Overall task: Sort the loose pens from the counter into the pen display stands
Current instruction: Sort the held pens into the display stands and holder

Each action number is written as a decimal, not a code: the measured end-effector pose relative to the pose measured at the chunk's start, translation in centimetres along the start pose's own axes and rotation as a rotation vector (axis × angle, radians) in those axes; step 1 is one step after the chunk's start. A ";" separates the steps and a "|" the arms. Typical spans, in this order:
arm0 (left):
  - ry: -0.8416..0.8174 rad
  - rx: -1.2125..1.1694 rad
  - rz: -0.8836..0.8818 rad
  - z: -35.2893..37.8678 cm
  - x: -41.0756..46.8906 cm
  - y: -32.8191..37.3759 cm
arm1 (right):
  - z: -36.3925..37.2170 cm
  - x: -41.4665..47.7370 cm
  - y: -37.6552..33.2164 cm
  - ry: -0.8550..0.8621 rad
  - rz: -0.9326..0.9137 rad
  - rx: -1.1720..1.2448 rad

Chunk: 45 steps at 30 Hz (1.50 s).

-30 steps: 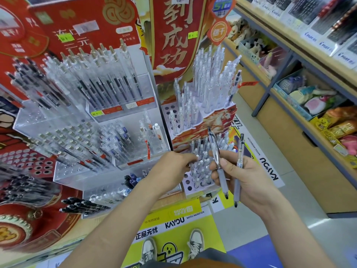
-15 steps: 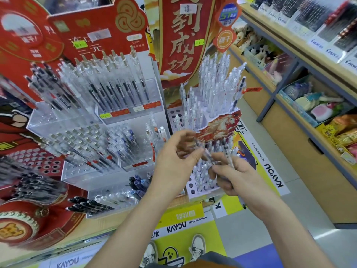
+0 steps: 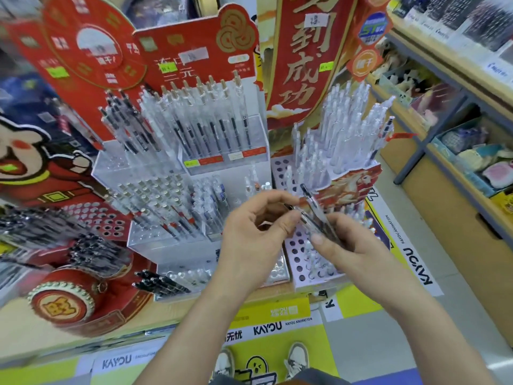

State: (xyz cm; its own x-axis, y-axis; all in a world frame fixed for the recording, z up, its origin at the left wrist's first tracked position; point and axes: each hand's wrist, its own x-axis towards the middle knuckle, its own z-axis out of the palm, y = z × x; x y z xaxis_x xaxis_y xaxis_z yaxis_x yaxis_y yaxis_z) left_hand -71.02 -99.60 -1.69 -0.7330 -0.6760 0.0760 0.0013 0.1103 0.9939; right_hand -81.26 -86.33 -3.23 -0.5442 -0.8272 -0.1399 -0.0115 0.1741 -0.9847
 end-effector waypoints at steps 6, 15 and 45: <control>0.055 -0.180 -0.077 -5.7 -1.4 1.1 | 4.1 1.2 0.1 -0.080 -0.014 0.260; 0.110 -0.201 -0.061 -21.4 -5.9 0.7 | 19.3 2.8 -2.0 -0.110 -0.011 0.249; 0.435 0.722 -0.026 -51.9 -6.2 -11.3 | 44.3 9.9 -2.9 -0.127 0.099 0.250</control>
State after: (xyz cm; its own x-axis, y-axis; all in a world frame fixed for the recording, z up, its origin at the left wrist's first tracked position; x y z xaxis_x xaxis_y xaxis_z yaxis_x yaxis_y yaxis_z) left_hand -31.14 -134.49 -9.27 -0.3993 -0.8890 0.2244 -0.5559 0.4293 0.7118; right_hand -49.42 -118.65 -6.41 -0.4224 -0.8759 -0.2330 0.2517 0.1336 -0.9585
